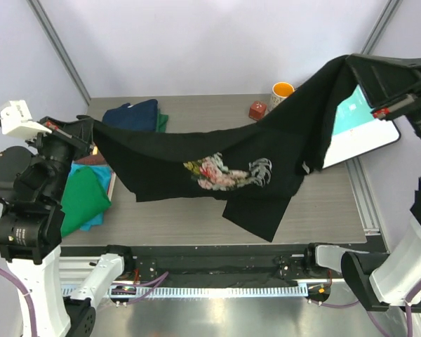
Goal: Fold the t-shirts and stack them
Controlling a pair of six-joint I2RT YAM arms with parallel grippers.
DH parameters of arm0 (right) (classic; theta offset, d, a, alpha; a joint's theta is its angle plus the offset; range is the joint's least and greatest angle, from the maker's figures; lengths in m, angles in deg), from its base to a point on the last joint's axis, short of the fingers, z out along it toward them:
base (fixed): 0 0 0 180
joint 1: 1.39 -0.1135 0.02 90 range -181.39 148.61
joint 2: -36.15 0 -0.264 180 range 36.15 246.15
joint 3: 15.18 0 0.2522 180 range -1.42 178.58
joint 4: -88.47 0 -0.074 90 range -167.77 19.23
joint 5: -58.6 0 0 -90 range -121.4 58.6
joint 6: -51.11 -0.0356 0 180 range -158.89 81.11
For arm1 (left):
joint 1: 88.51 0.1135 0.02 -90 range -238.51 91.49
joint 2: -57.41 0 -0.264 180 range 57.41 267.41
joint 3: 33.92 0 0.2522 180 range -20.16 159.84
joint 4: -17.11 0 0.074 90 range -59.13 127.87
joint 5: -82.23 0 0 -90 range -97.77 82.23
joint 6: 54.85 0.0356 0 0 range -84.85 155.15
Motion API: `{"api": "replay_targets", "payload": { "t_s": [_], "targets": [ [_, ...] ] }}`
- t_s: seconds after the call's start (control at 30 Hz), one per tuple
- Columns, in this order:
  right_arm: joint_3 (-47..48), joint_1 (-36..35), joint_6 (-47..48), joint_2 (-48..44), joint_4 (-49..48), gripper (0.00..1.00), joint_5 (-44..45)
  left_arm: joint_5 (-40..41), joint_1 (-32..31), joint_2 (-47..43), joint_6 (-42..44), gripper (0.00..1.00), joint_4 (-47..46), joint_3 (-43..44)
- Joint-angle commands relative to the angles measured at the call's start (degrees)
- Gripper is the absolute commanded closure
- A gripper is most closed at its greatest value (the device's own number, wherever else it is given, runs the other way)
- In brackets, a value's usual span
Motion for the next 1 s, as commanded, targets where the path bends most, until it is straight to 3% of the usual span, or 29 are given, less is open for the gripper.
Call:
{"api": "replay_targets", "payload": {
  "t_s": [0.0, 0.43, 0.77, 0.97],
  "targets": [
    [8.8, 0.2, -0.2, 5.0, 3.7, 0.99, 5.1, 1.9, 0.3, 2.6, -0.5, 1.00, 1.6, 6.0],
    [11.9, -0.9, 0.3, 3.4, 1.9, 0.99, 11.7, 11.0, -5.6, 2.5, -0.6, 1.00, 4.7, 15.8],
    [6.3, -12.0, 4.3, -4.4, 1.0, 0.99, 21.6, 14.9, -8.4, -3.1, 0.8, 1.00, 4.2, 17.8],
    [5.7, -13.8, 4.3, -3.8, 1.7, 0.99, 22.5, 15.7, -10.2, -2.2, -0.2, 1.00, 4.4, 16.5]
  ]
}}
